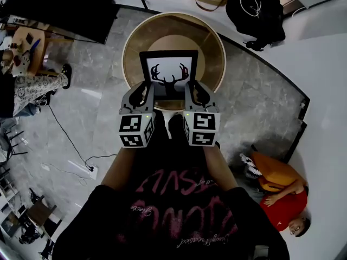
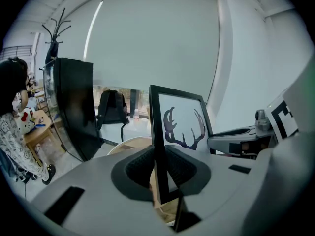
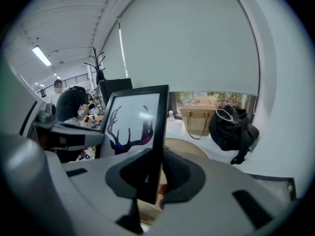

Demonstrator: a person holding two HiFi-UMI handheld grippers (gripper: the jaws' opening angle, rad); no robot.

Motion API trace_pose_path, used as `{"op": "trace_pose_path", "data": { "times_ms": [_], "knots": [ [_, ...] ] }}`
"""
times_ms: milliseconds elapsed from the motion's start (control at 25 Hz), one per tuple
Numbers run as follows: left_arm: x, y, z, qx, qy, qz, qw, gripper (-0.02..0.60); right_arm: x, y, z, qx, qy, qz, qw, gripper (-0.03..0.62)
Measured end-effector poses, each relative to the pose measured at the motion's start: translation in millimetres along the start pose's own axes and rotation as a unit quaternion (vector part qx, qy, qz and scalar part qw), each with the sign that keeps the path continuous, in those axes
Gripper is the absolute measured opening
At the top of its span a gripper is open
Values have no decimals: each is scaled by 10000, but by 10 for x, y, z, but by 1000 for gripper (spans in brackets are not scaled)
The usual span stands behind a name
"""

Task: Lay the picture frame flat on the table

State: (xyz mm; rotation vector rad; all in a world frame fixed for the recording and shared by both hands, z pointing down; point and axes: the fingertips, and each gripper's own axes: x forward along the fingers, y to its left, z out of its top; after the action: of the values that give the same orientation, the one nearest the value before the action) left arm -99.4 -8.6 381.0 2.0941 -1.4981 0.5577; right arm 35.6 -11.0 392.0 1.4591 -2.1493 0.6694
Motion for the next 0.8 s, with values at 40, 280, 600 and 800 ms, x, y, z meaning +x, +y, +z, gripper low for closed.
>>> {"op": "trace_pose_path", "data": {
  "times_ms": [40, 280, 600, 800],
  "knots": [
    [8, 0, -23, -1, 23, -9, 10000, 71, 6, -1, -20, 9, 19, -3, 10000, 81],
    [53, 10, -116, -74, 153, -15, 9999, 71, 48, -7, -106, 15, 138, 17, 9999, 81],
    [138, 35, -325, -144, 351, -31, 9993, 71, 129, -11, -309, 73, 342, 24, 9994, 81],
    [206, 33, -477, -154, 499, -98, 9986, 71, 184, -32, -467, 145, 485, -11, 9987, 81]
  ]
}}
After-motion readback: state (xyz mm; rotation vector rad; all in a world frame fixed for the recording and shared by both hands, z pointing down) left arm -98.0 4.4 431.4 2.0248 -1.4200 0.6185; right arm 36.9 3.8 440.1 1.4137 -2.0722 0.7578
